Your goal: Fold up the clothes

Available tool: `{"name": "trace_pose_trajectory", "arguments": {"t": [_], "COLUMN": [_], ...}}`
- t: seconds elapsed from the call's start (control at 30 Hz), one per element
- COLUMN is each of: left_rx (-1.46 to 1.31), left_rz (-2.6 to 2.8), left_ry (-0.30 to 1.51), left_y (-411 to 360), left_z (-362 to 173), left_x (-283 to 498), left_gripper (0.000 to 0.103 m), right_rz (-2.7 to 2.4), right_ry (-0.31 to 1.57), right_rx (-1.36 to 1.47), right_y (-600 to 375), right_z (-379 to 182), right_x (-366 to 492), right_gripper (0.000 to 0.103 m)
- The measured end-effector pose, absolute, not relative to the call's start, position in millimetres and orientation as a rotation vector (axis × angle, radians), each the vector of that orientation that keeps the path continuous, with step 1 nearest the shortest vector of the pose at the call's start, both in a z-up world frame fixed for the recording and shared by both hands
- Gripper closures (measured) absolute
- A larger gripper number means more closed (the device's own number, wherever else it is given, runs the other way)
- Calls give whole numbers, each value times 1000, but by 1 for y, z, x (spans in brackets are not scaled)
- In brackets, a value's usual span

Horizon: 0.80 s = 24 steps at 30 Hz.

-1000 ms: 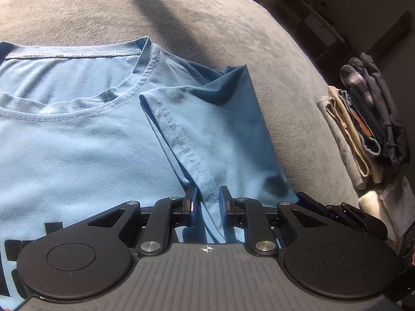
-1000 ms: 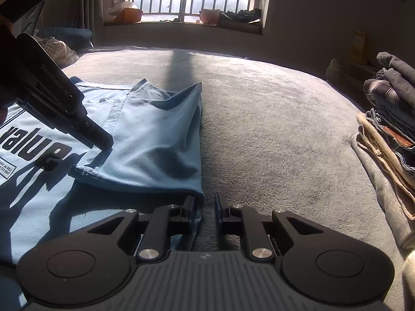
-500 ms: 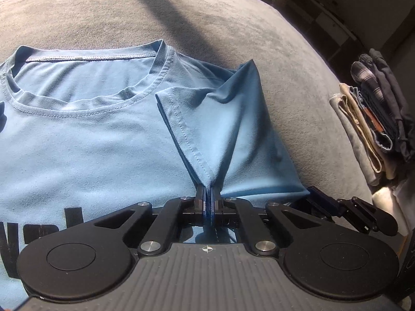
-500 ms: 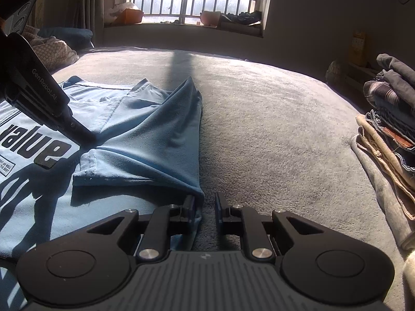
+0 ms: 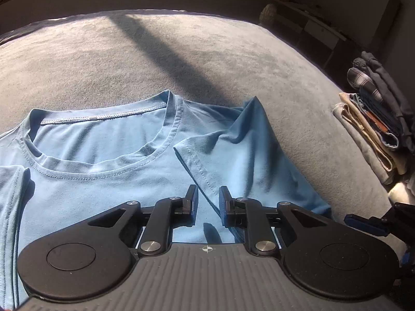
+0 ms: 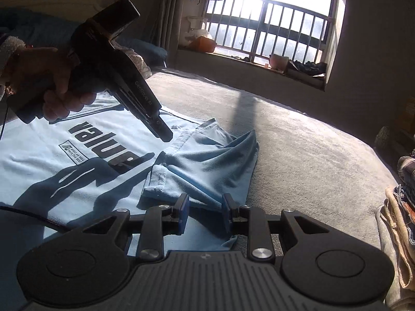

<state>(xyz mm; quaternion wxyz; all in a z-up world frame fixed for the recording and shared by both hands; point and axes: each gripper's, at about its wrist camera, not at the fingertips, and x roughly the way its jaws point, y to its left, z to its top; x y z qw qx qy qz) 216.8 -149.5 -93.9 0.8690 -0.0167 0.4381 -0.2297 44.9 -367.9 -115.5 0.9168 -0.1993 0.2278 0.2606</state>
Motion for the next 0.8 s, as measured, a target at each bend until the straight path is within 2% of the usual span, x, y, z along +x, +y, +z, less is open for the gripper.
{"name": "trace_pose_trajectory", "arguments": {"t": [0.2, 0.27, 0.3, 0.5, 0.6, 0.67, 0.7, 0.73, 0.8], "left_rx": [84, 91, 84, 45, 55, 75, 87, 101, 130], "left_rz": [-513, -489, -477, -445, -453, -462, -464, -464, -460], "left_ry": [896, 893, 893, 895, 880, 849, 831, 817, 796], "left_y": [-175, -177, -176, -173, -172, -172, -172, -172, -174], "left_z": [-109, -114, -116, -115, -109, -104, -102, -101, -100], "left_x": [232, 236, 237, 238, 238, 238, 238, 240, 244], "left_gripper": [83, 83, 83, 83, 83, 81, 78, 72, 69], "right_rz": [671, 683, 680, 702, 694, 692, 696, 701, 645], "right_ry": [474, 479, 484, 517, 540, 538, 532, 525, 542], "right_rx": [-617, -635, -632, -494, -512, -436, -367, -290, -135], "right_y": [-324, -316, -314, -322, -323, -333, -342, -353, -378], "right_z": [-135, -139, -141, -133, -138, -128, -121, -113, -108], "right_x": [55, 58, 60, 58, 56, 60, 64, 69, 93], "right_gripper": [75, 84, 95, 97, 94, 84, 74, 69, 68]}}
